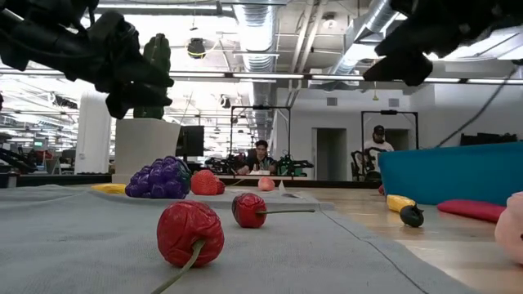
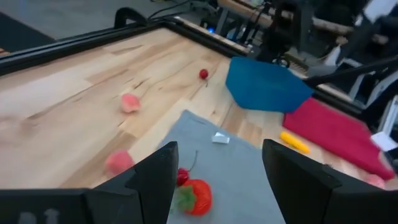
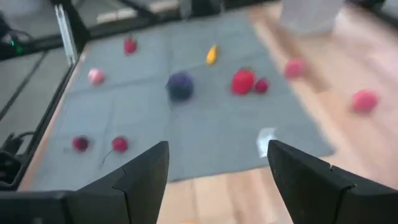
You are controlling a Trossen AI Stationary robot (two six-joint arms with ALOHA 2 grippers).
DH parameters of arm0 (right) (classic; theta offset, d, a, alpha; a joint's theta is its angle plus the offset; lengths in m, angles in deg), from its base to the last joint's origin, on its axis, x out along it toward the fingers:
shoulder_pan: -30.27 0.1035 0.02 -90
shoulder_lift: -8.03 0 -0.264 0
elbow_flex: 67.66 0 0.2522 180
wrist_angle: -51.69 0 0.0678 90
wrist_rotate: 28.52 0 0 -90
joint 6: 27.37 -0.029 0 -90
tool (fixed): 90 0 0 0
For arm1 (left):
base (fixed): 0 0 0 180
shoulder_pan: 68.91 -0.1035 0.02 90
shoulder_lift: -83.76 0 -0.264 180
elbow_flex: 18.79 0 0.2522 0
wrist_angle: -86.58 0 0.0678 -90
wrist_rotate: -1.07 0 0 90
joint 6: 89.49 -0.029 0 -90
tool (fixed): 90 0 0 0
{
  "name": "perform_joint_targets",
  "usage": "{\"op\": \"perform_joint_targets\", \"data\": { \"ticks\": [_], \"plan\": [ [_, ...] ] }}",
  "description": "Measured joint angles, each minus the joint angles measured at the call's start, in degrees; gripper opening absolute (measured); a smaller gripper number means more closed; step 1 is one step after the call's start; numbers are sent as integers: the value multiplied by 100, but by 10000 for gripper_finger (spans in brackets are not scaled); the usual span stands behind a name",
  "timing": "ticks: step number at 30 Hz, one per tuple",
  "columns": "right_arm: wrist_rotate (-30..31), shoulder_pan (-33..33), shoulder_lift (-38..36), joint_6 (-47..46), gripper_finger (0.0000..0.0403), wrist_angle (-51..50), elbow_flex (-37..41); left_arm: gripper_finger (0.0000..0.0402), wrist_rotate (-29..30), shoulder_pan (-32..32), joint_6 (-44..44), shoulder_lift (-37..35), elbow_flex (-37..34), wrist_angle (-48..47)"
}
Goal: Pick and placing Produce into tupperware
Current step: Put the yellow corn into the blue bin
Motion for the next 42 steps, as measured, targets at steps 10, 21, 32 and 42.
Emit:
{"op": "perform_joint_targets", "data": {
  "ticks": [10, 21, 32, 42],
  "plan": [
    [-748, 84, 2062, -3161, 296, -1675, -1671, 224, 328, 0, 517, 19, 0, 69],
    [-1997, 81, 3392, -5604, 296, -1943, -2499, 224, 537, 0, 502, 19, 0, 269],
    [-1950, 259, 4216, -6476, 296, -3141, -3153, 224, 537, 0, 494, 85, 0, 243],
    [-1869, 209, 4667, -6108, 296, -3510, -3370, 224, 548, 0, 546, 82, 0, 281]
  ]
}}
